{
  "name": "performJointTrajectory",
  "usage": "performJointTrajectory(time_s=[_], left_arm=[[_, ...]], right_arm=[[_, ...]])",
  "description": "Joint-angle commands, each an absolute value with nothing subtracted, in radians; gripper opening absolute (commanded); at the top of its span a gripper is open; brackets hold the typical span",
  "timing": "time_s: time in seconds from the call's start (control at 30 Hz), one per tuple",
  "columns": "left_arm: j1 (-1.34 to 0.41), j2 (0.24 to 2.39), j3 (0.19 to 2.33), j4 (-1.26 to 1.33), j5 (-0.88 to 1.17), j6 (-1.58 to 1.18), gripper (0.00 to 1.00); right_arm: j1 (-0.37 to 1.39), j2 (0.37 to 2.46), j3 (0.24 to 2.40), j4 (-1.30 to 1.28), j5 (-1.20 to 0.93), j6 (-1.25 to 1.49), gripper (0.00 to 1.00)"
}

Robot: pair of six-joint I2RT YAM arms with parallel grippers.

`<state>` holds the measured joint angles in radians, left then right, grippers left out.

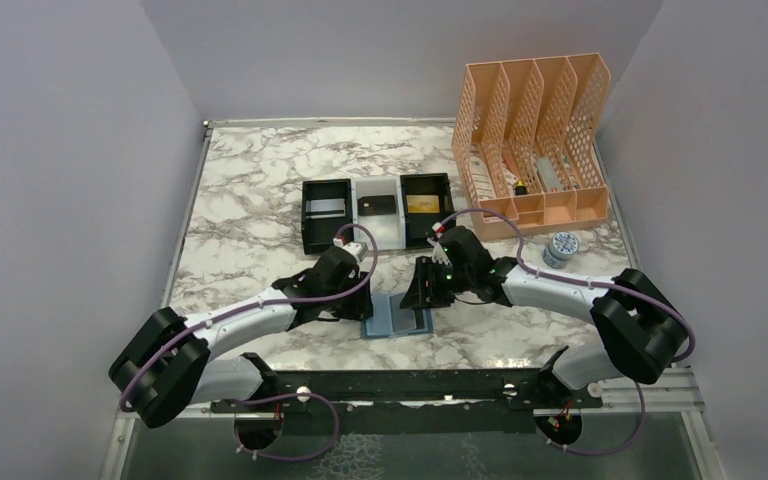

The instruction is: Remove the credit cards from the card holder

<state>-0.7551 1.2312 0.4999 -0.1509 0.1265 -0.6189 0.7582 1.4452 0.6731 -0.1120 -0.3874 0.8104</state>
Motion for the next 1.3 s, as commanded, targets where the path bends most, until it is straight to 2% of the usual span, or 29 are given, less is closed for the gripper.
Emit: performJointTrajectory(time_s=[0.0, 0.37, 0.73, 0.93, 1.27], left_arm=[[-0.761, 1.157, 0.509, -0.174, 0.066, -0.643, 0.45], [-0.761, 1.016, 0.507, -0.245, -0.055, -0.700, 0.57], [-0.761, 1.024, 0.487, -0.185, 0.013, -0.664, 0.61], [-0.762, 1.139, 0.495, -0.164, 0.079, -0.645, 0.50], [-0.764, 1.242, 0.499, -0.145, 0.094, -0.623, 0.37]], right_arm=[[0.761, 1.432, 0.691, -0.110, -0.359, 0.828, 0.42], [0.761, 1.428, 0.661, -0.020, -0.405, 0.880, 0.42], [0.761, 1.439, 0.665, -0.008, -0.424, 0.885, 0.42], [0.761, 1.439, 0.668, 0.000, -0.439, 0.889, 0.42], [0.761, 1.447, 0.657, 0.083, -0.529, 0.879, 0.42]])
